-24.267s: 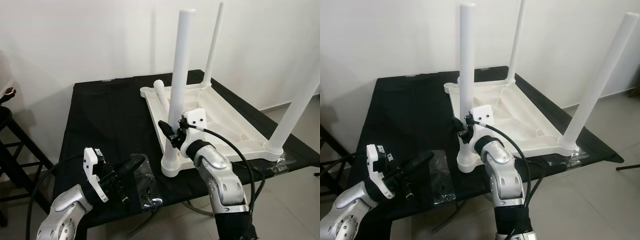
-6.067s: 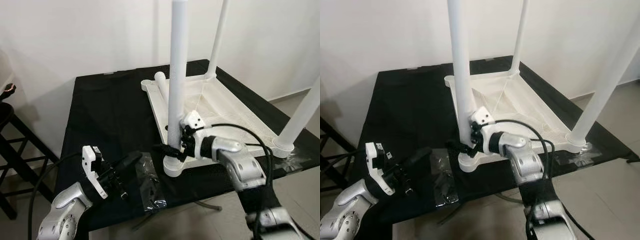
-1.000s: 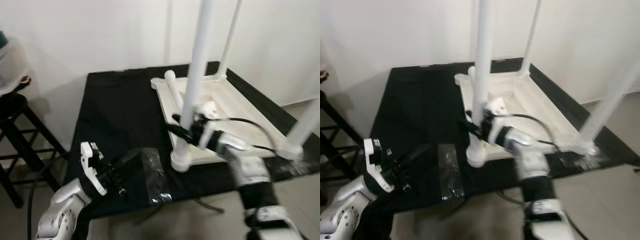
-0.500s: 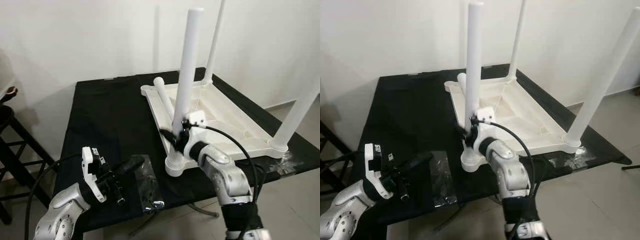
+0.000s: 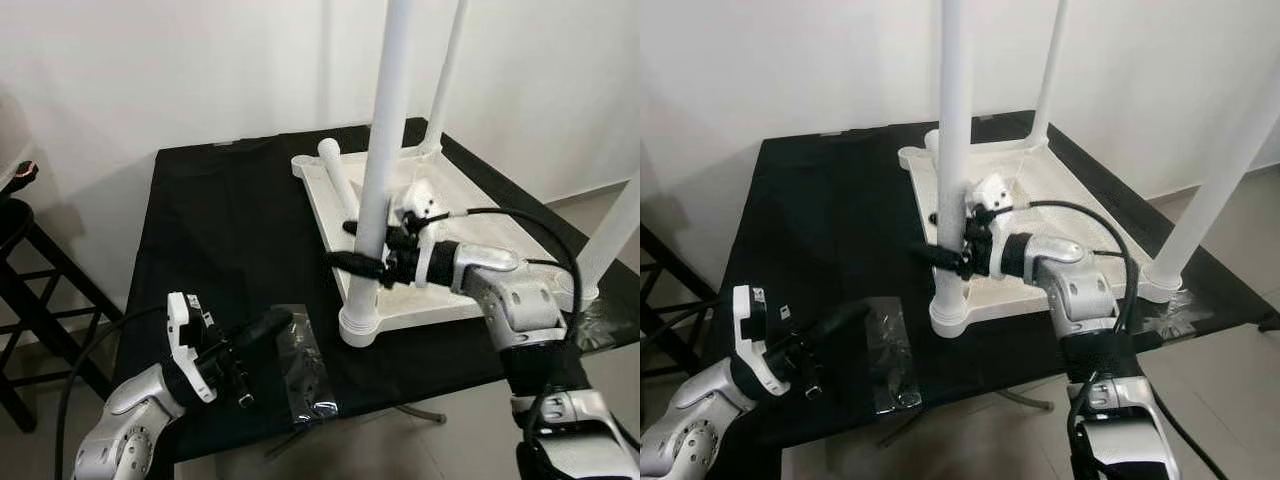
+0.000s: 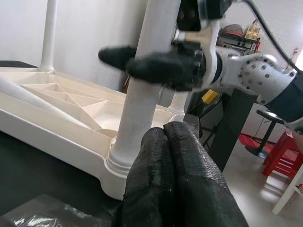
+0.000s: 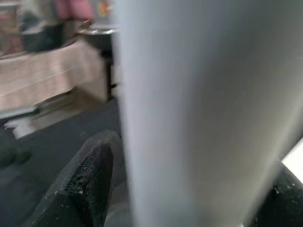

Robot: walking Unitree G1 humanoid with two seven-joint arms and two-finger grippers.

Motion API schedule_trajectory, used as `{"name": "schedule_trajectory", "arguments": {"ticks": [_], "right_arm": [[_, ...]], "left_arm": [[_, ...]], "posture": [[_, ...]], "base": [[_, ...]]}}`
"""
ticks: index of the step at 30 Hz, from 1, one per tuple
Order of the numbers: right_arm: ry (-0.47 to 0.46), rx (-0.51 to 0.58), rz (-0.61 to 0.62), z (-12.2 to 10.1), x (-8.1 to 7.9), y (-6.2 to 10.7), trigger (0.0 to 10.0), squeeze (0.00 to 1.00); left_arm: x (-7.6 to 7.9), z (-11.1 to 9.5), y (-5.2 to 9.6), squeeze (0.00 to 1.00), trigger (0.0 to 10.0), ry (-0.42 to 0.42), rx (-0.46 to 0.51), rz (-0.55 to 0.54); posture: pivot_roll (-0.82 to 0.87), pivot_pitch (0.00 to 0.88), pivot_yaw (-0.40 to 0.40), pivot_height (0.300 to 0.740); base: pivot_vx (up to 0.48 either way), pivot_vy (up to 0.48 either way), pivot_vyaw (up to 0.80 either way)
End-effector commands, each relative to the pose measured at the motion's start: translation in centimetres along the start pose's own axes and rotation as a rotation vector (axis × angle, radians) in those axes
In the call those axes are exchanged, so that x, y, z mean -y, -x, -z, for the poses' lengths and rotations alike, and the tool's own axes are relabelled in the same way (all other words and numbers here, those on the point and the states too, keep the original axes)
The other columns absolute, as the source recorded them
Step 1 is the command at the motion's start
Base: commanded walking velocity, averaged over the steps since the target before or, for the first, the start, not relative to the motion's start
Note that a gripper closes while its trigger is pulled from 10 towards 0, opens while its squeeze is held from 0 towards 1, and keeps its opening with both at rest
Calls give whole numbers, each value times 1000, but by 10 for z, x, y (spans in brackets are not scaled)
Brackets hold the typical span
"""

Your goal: Building children table

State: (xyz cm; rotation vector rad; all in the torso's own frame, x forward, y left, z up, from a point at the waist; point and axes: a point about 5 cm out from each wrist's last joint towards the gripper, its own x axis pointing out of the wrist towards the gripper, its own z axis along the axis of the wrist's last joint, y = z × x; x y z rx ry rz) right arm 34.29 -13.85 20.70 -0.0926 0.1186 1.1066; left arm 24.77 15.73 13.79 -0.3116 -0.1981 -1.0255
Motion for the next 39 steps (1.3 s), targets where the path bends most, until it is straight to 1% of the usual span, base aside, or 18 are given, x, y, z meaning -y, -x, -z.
{"name": "schedule_trajectory", "arguments": {"ticks": [1, 3, 4, 5, 12, 19, 21, 24, 25, 26, 27, 28, 29, 31, 32, 34, 36, 39], "right_arm": [[17, 0, -42, -3, 1, -1, 10000, 0], [7, 3, -69, -2, 3, -3, 10000, 0], [-16, 19, -86, -3, 6, -6, 9569, 0], [-34, 38, -95, -3, 8, -9, 0, 0], [-63, 73, -134, 1, 12, -9, 0, 0], [-63, 79, -110, 6, 13, -7, 0, 0], [-51, 67, -20, 9, 15, -4, 0, 0], [-38, 59, 32, 11, 16, -2, 0, 0], [-71, 74, 262, 17, 16, -6, 0, 0], [-71, 74, 262, 17, 16, -6, 0, 0], [-163, 60, 626, 37, 9, -6, 0, 0], [-163, 60, 626, 37, 9, -6, 0, 0], [-215, 36, 764, 54, -11, -9, 0, 0], [-215, 36, 764, 54, -11, -9, 0, 0], [-217, -24, 775, 67, -30, -21, 0, 0], [-217, -24, 775, 67, -30, -21, 0, 0], [-116, -47, 691, 67, -38, -38, 0, 0], [-116, -47, 691, 67, -38, -38, 0, 0]], "left_arm": [[-1, 2, 0, 0, 10000, 0, -5, -4], [-2, 2, 0, 0, 10000, -3, -9, -5], [-2, 3, 0, 0, 10000, -6, -12, -5], [-2, 3, -1, 0, 10000, -7, -15, -6], [-5, 1, -1, 0, 10000, -6, -4, -14], [-4, 4, -6, 0, 10000, -17, -27, 4], [-8, 5, -1, 0, 10000, -17, -46, -6], [-9, 5, 1, 0, 10000, -17, -53, -9], [-9, 4, 2, 0, 10000, -23, -52, -15], [-9, 4, 2, 0, 10000, -23, -52, -15], [-10, 3, 2, 0, 10000, -31, -48, -20], [-10, 3, 2, 0, 10000, -31, -48, -20], [-10, 2, 1, 0, 10000, -36, -43, -23], [-10, 2, 1, 0, 10000, -36, -43, -23], [-11, 1, -1, 0, 10000, -40, -42, -21], [-11, 1, -1, 0, 10000, -40, -42, -21], [-13, 0, -2, 0, 10000, -36, -45, -10], [-13, 0, -2, 0, 10000, -36, -45, -10]], "posture": [[5, 0, -6, 740], [9, 0, -2, 740], [6, 0, 1, 740], [6, 0, 1, 740], [3, 0, 4, 740], [-14, 0, 20, 740], [-20, 0, 23, 740], [-22, 0, 22, 740], [-31, 0, 15, 740], [-31, 0, 15, 740], [-35, 0, 15, 740], [-35, 0, 15, 740], [-35, 0, 22, 740], [-35, 0, 22, 740], [-54, 0, 47, 740], [-54, 0, 47, 740], [-46, 0, 30, 740], [-46, 0, 30, 740]], "base": [[0, 0, 0], [0, 0, 0], [0, 0, 0], [0, 0, 0], [0, 0, 0], [0, 0, 0], [0, 0, 0], [0, 0, 0], [0, 0, 0], [0, 0, 0], [0, 0, 0], [0, 0, 0], [0, 0, 0], [0, 0, 0], [0, 0, 0], [0, 0, 0], [0, 0, 0], [0, 0, 0]]}}
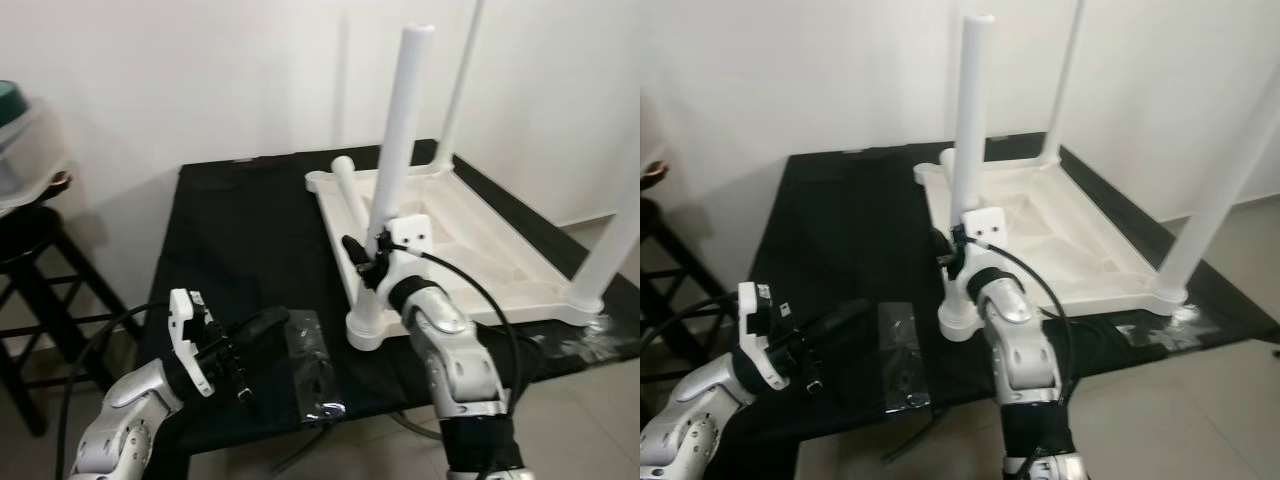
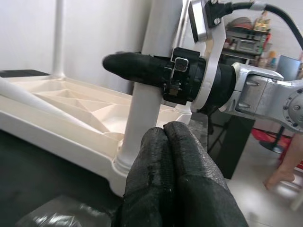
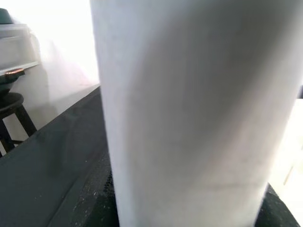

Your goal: Building children table

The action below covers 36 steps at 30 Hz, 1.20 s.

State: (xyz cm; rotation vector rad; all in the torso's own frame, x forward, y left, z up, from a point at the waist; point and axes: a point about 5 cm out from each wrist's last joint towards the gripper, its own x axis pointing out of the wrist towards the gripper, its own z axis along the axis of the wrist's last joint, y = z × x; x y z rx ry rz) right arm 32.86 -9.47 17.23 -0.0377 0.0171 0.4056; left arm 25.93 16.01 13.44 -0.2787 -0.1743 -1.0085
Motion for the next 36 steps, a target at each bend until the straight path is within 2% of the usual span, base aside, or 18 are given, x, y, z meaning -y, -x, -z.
{"name": "schedule_trajectory", "arguments": {"ticks": [1, 2, 3, 4, 5, 6, 8, 12, 13, 15, 17, 18, 20, 23, 24, 26, 27, 36], "right_arm": [[7, -161, 1, 37, -1, 3, 941, 0], [-19, -149, -20, 35, -1, 2, 10000, 0], [-19, -149, -20, 35, -1, 2, 10000, 0], [-49, -138, -37, 32, 0, 2, 10000, 733], [-49, -138, -37, 32, 0, 2, 10000, 733], [-68, -101, -126, 23, 2, -2, 10000, 1000], [-70, -11, -308, 1, 8, -7, 10000, 1000], [-53, 30, -360, -9, 13, -8, 10000, 1000], [-66, 47, -421, -17, 18, -8, 10000, 0], [-50, 45, -472, -22, 23, -8, 10000, 0], [23, 13, -630, -23, 28, -7, 10000, 0], [23, 13, -630, -23, 28, -7, 10000, 0], [27, -12, -773, -24, 32, -5, 10000, 0], [19, -29, -820, -26, 36, -8, 10000, 0], [14, -31, -827, -27, 37, -11, 941, 0], [14, -31, -827, -27, 37, -11, 941, 0], [2, -29, -833, -28, 38, -13, 0, 0], [-8, -25, -829, -29, 41, -16, 0, 0]], "left_arm": [[-3, -3, -2, 0, 10000, -16, 1, 7], [-4, -4, -4, 0, 10000, -16, 11, 4], [-4, -4, -4, 0, 10000, -16, 11, 4], [-6, -5, -5, 0, 10000, -13, 19, 1], [-6, -5, -5, 0, 10000, -13, 19, 1], [-7, -5, -6, 0, 10000, -8, 19, 6], [-6, -4, -6, 0, 10000, -2, 14, 12], [-6, -3, -5, 0, 10000, -2, 18, 7], [-6, -3, -5, 0, 10000, -3, 21, 3], [-5, -3, -5, 0, 10000, -4, 24, -1], [-4, -1, -3, 0, 10000, -4, 24, -3], [-4, -1, -3, 0, 10000, -4, 24, -3], [-4, -1, -4, 0, 10000, -4, 24, -2], [-4, 0, -5, 0, 10000, -4, 23, 1], [-4, 0, -6, 0, 10000, -3, 22, 3], [-4, 0, -6, 0, 10000, -3, 22, 3], [-4, 0, -6, 0, 10000, -3, 22, 4], [-4, 1, -7, 0, 10000, -3, 22, 5]], "posture": [[-60, 0, 46, 740], [-64, 0, 46, 740], [-64, 0, 46, 740], [-66, 0, 47, 740], [-66, 0, 47, 740], [-68, 0, 48, 740], [-66, 0, 42, 740], [-60, 0, 39, 740], [-59, 0, 34, 740], [-56, 0, 32, 740], [-53, 0, 28, 740], [-53, 0, 28, 740], [-49, 0, 26, 740], [-46, 0, 25, 740], [-44, 0, 24, 740], [-44, 0, 24, 740], [-44, 0, 23, 740], [-45, 0, 25, 740]], "base": [[0, 0, 0], [0, 0, 0], [0, 0, 0], [0, 0, 0], [0, 0, 0], [0, 0, 0], [0, 0, 0], [0, 0, 0], [0, 0, 0], [0, 0, 0], [0, 0, 0], [0, 0, 0], [0, 0, 0], [0, 0, 0], [0, 0, 0], [0, 0, 0], [0, 0, 0], [0, 0, 0]]}}
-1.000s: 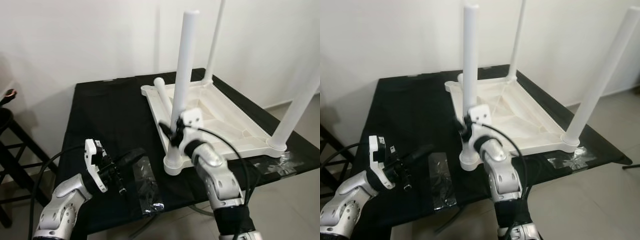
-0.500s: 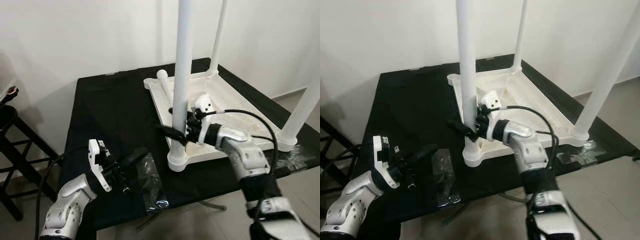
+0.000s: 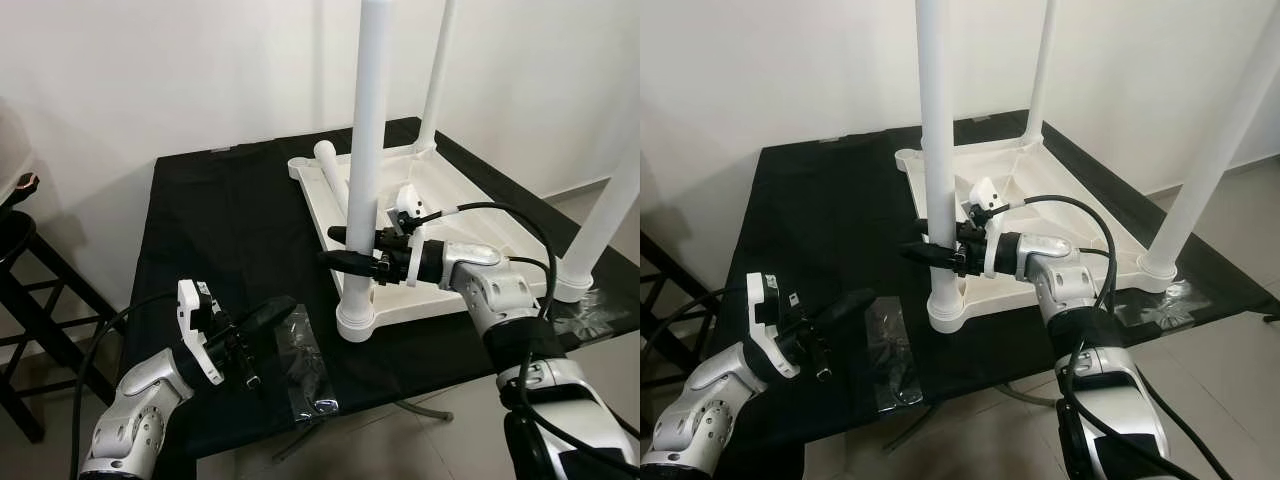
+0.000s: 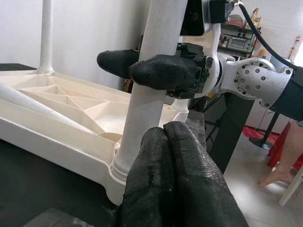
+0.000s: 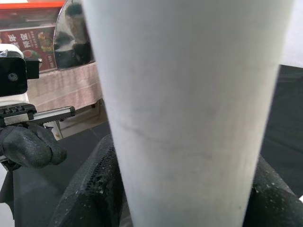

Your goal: Building children table

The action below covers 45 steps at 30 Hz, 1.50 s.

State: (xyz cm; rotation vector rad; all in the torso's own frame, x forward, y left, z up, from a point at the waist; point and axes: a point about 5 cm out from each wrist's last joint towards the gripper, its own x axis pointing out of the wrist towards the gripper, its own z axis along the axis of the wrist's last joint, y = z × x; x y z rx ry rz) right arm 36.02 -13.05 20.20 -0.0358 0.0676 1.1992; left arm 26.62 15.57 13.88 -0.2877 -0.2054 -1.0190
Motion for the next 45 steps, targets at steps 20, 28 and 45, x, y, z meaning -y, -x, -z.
{"name": "schedule_trajectory", "arguments": {"ticks": [20, 28, 45], "right_arm": [[-71, -103, 800, 65, -48, -14, 0, 0], [-71, -81, 781, 50, -54, -18, 10000, 314], [83, -79, 64, 6, -13, -1, 10000, 0]], "left_arm": [[-3, -2, 5, 0, 10000, 4, -4, -11], [-2, -2, 5, 0, 10000, 6, 1, -15], [-1, -2, 5, 0, 10000, 3, 3, -12]], "posture": [[-71, 0, 23, 740], [-70, 0, 29, 740], [-24, 0, 20, 740]], "base": [[0, 0, 0], [0, 0, 0], [0, 0, 0]]}}
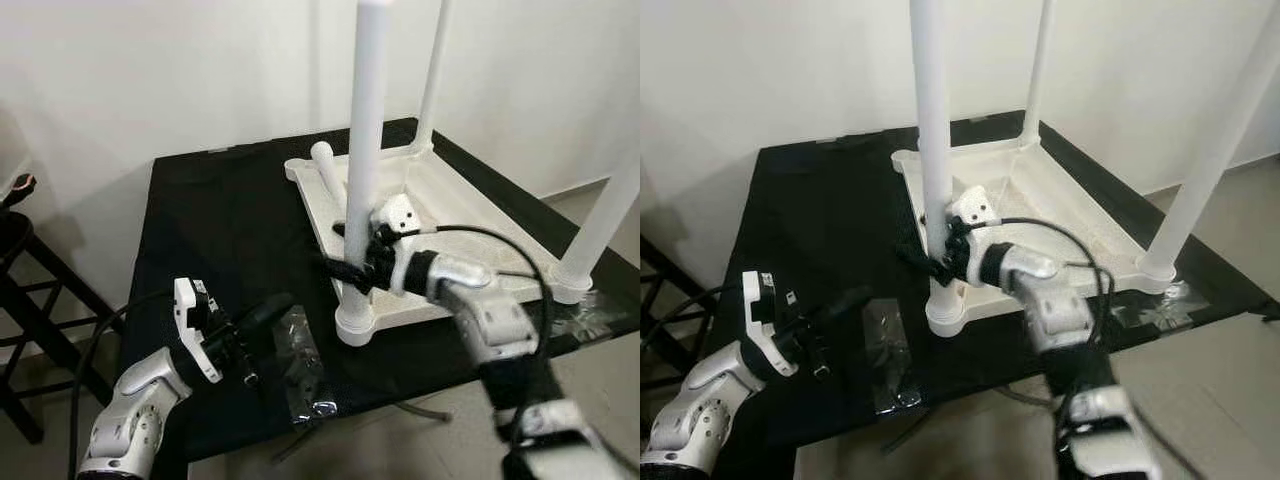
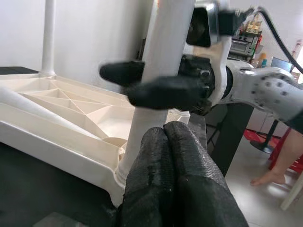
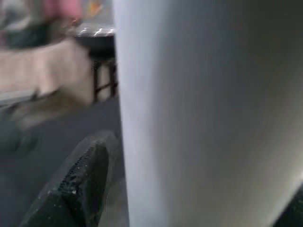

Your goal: Building children table

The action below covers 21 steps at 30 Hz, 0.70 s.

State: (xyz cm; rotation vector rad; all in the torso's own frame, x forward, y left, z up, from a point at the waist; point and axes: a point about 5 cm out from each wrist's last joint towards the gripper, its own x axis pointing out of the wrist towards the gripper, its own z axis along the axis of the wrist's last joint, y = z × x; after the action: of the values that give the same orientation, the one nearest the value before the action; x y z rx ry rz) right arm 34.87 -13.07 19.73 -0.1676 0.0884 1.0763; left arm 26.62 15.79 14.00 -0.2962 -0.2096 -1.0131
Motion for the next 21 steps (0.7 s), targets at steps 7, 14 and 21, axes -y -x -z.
{"name": "schedule_trajectory", "arguments": {"ticks": [7, 14, 21], "right_arm": [[-53, 25, -67, 0, 13, -6, 4353, 0], [-72, 41, -124, -1, 19, -5, 0, 0], [-92, 13, -115, 13, 22, 2, 0, 0]], "left_arm": [[1, 0, 4, 0, 10000, 0, -6, -9], [3, 0, 5, 0, 10000, 0, -8, -10], [4, 0, 6, 0, 10000, -1, -9, -12]], "posture": [[-11, 0, 17, 740], [-1, 0, 13, 740], [-5, 0, 13, 740]], "base": [[0, 0, 0], [0, 0, 0], [0, 0, 0]]}}
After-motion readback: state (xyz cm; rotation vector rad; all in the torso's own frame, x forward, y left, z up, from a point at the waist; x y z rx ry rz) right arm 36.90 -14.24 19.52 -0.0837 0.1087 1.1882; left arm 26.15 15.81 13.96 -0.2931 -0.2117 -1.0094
